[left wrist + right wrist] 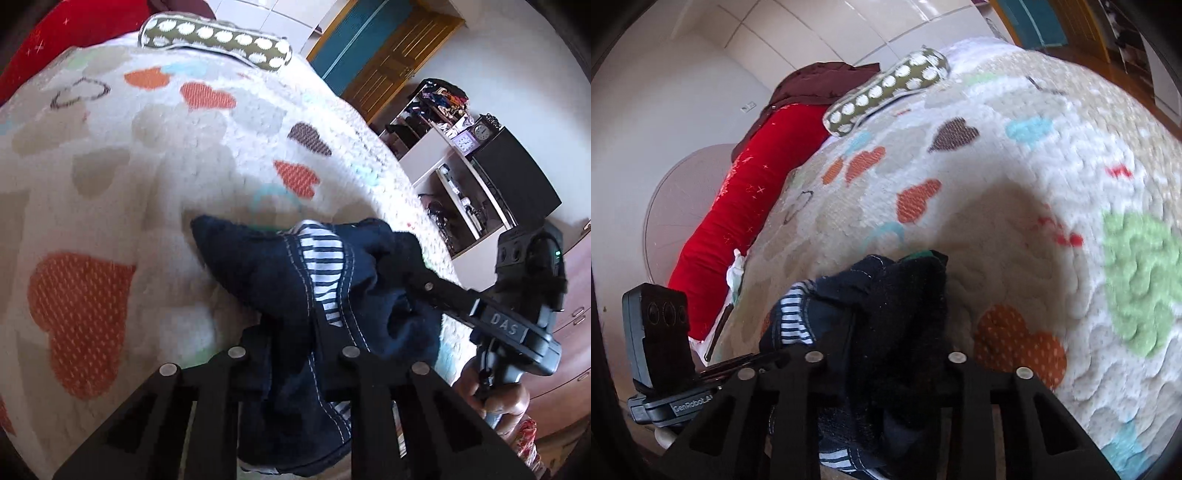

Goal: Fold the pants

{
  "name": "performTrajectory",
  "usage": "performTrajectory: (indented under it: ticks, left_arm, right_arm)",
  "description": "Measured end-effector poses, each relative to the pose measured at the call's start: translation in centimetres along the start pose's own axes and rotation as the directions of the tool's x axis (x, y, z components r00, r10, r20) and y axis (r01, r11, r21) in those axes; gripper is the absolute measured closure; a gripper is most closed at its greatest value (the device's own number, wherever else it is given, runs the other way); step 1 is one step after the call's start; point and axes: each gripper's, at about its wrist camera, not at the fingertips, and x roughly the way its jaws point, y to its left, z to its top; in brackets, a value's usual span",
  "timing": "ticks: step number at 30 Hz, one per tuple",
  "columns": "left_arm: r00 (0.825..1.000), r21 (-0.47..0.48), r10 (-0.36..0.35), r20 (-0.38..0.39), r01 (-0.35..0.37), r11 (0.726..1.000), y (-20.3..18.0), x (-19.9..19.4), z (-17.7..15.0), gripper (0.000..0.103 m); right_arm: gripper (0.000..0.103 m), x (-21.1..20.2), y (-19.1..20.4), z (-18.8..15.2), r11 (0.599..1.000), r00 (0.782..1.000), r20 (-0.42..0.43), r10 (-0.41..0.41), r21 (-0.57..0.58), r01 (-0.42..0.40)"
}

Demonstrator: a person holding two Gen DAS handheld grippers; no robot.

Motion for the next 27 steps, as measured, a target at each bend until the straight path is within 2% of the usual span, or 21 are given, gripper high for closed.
performTrajectory:
  ticks: [4,8,9,11,13,14,15,16,18,19,21,23,25,27]
  left_arm:
    - [0.999,-0.007,0.025,0.046,-0.025,1.0,0.2,-0.7,3.2,0.086]
    - [0.989,0.003,0.099,0.107,-0.1,0.995,0.7,-0.8,7.0,0.085]
    - [0.987,-0.013,0.121,0.107,-0.12,0.993,1.5,-0.4,7.9,0.085]
    - [0.982,-0.051,0.168,0.087,-0.164,0.985,3.1,0.9,8.9,0.081]
    - [0.976,-0.09,0.213,0.042,-0.209,0.974,5.0,2.0,8.9,0.081]
    - [0.981,-0.115,0.192,0.021,-0.189,0.975,5.9,2.1,8.6,0.081]
    - [0.985,-0.129,0.169,0.022,-0.165,0.978,6.5,1.7,8.2,0.081]
    - [0.986,-0.13,0.163,0.029,-0.157,0.979,6.7,1.3,7.8,0.079]
    - [0.978,-0.113,0.201,0.059,-0.194,0.975,6.6,-0.1,6.3,0.073]
    - [0.971,-0.115,0.225,0.075,-0.215,0.97,6.6,-0.7,5.5,0.065]
    - [0.965,-0.12,0.246,0.093,-0.234,0.965,6.4,-1.5,4.5,0.063]
    - [0.954,-0.11,0.276,0.119,-0.263,0.958,5.8,-2.5,3.6,0.062]
    - [0.939,-0.095,0.307,0.157,-0.295,0.951,5.0,-3.7,2.6,0.061]
    - [0.919,-0.071,0.337,0.205,-0.33,0.941,3.5,-5.4,1.6,0.056]
  right_arm:
    - [0.075,-0.3,2.3,3.4,0.998,0.999,0.044,0.009,-0.057,-0.007]
    - [0.074,1.4,4.6,7.2,0.993,0.997,0.077,-0.009,-0.12,0.018]
    - [0.072,2.3,4.7,7.9,0.992,0.997,0.078,-0.019,-0.124,0.029]
    - [0.056,4.8,4.2,9.2,0.991,0.996,0.054,-0.066,-0.111,0.071]
    - [0.053,7.0,3.5,9.6,0.977,0.984,0.026,-0.179,-0.111,0.181]
    - [0.053,8.0,3.1,9.7,0.96,0.967,0.003,-0.255,-0.122,0.254]
    - [0.053,8.3,2.9,9.6,0.95,0.957,-0.01,-0.288,-0.128,0.285]
    - [0.053,7.8,3.0,9.5,0.953,0.96,0.003,-0.278,-0.126,0.276]
    - [0.052,5.7,4.0,9.1,0.952,0.962,0.088,-0.259,-0.142,0.27]
    - [0.052,4.8,4.6,8.9,0.948,0.958,0.128,-0.255,-0.164,0.274]
    - [0.051,3.8,6.2,8.0,0.946,0.96,0.178,-0.216,-0.205,0.251]
    - [0.045,4.4,7.0,7.0,0.953,0.976,0.146,-0.162,-0.234,0.193]
    - [0.042,6.9,7.0,6.0,0.964,0.991,0.043,-0.127,-0.23,0.133]
    - [0.041,10.1,5.8,5.2,0.97,0.986,-0.056,-0.158,-0.195,0.144]
